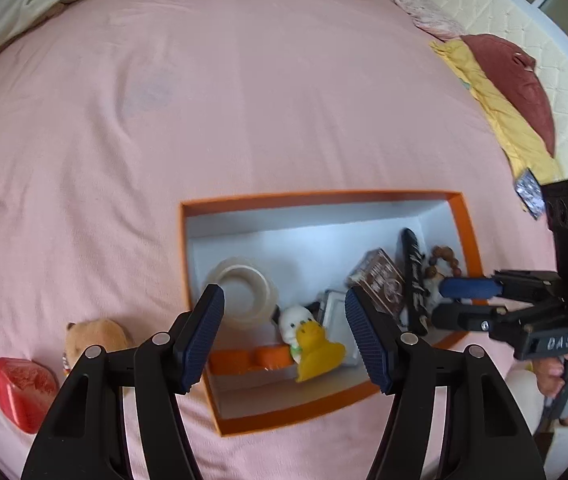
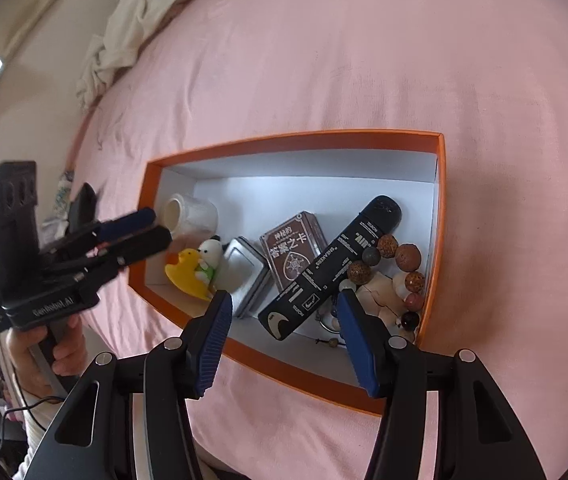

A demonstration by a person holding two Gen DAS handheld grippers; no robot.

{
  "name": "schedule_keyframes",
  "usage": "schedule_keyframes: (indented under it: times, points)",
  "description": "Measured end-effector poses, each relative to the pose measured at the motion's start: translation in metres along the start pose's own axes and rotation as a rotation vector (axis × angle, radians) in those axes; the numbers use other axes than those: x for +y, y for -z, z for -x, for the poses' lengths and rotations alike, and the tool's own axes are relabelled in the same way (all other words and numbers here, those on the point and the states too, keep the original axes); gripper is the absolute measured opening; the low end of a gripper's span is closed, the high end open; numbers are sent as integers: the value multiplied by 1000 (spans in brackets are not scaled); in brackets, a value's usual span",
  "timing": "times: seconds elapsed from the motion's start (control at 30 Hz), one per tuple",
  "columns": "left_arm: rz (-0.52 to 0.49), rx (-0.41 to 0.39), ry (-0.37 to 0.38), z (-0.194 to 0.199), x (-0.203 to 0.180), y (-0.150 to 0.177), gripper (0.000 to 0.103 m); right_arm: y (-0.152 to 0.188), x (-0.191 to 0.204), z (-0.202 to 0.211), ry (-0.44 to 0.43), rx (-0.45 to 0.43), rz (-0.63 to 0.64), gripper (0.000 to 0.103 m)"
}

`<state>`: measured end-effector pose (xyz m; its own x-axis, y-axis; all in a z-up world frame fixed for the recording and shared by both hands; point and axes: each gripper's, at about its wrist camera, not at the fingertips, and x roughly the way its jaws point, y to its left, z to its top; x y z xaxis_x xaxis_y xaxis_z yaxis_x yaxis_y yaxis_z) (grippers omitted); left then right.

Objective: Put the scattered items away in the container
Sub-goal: 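Grasp the clear tape roll with the left gripper while the right gripper grasps the black spray can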

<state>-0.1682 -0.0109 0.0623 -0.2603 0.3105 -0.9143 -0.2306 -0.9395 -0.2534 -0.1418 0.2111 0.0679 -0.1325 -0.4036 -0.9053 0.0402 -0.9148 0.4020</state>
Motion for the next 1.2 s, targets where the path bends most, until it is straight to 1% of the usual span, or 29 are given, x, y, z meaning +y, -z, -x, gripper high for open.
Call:
schedule_keyframes:
  times: [0.07, 0.13, 0.17, 0.2, 0.23, 0.3, 0.33, 0.37, 0.4, 0.5, 0.57, 0.6, 0.63, 0.67, 0.73, 0.77, 0.8, 0.83, 0.87, 0.9, 0.97, 1.0, 1.03, 1.07, 1.1, 1.13, 1.17, 1.2]
  points:
    - [-7, 2, -40, -3, -4, -3, 64, -2, 7, -5, 29, 14, 3, 54]
    - [-46, 23, -88, -10, -14, -5, 64, -6, 10, -9, 71, 40, -3, 55]
    - [-81, 38, -125, -13, -21, -5, 64, -8, 10, -11, 87, 58, -20, 57]
    - [-112, 54, -160, -16, -26, -5, 64, -11, 11, -13, 90, 76, -42, 62]
    - [-141, 70, -188, -20, -31, -5, 64, -13, 12, -14, 89, 89, -59, 64]
    - [-163, 96, -215, -26, -36, -7, 64, -19, 12, -16, 99, 122, -113, 67]
    - [-172, 123, -223, -29, -38, -9, 64, -23, 12, -18, 114, 142, -141, 67]
    - [-179, 153, -215, -32, -40, -11, 64, -25, 13, -20, 130, 155, -160, 67]
    - [-189, 183, -223, -36, -42, -13, 66, -27, 13, -22, 149, 169, -179, 68]
    - [-212, 252, -246, -42, -44, -20, 66, -30, 15, -25, 178, 183, -218, 70]
    - [-208, 272, -235, -43, -43, -22, 66, -31, 13, -26, 178, 183, -253, 70]
    - [-191, 279, -216, -43, -41, -23, 69, -32, 10, -27, 165, 187, -276, 71]
    - [-165, 286, -171, -42, -38, -25, 74, -33, 9, -27, 159, 184, -291, 72]
    - [-144, 285, -135, -40, -35, -25, 75, -34, 8, -26, 157, 174, -309, 72]
    - [-128, 278, -99, -37, -31, -24, 75, -32, 9, -23, 157, 153, -331, 70]
    - [-125, 276, -85, -36, -30, -22, 75, -31, 9, -21, 164, 139, -326, 61]
    - [-112, 276, -72, -35, -29, -21, 75, -30, 7, -19, 180, 136, -321, 43]
    - [-84, 280, -48, -33, -26, -20, 75, -29, 5, -18, 209, 138, -309, 36]
    - [-73, 278, -34, -32, -24, -20, 75, -28, 1, -17, 204, 137, -313, 33]
    - [-67, 282, -26, -32, -22, -21, 75, -28, -3, -14, 179, 136, -323, 28]
    - [-47, 284, -24, -32, -21, -21, 75, -30, -9, -9, 150, 137, -334, 23]
    - [-41, 286, -29, -31, -22, -21, 75, -31, -10, -8, 151, 137, -338, 23]
    - [-37, 290, -14, -31, -23, -20, 75, -32, -11, -8, 153, 139, -344, 23]
    - [-17, 317, 48, -34, -23, -17, 75, -33, -11, -9, 159, 144, -342, 27]
    - [4, 334, 93, -35, -22, -15, 75, -37, -9, -10, 169, 159, -325, 29]
    - [6, 323, 78, -35, -22, -12, 75, -41, -4, -11, 182, 168, -294, 30]
    - [-12, 304, 12, -34, -21, -11, 75, -43, -2, -12, 190, 173, -275, 32]
    - [-27, 276, -29, -31, -24, -11, 68, -45, -2, -13, 198, 180, -274, 34]
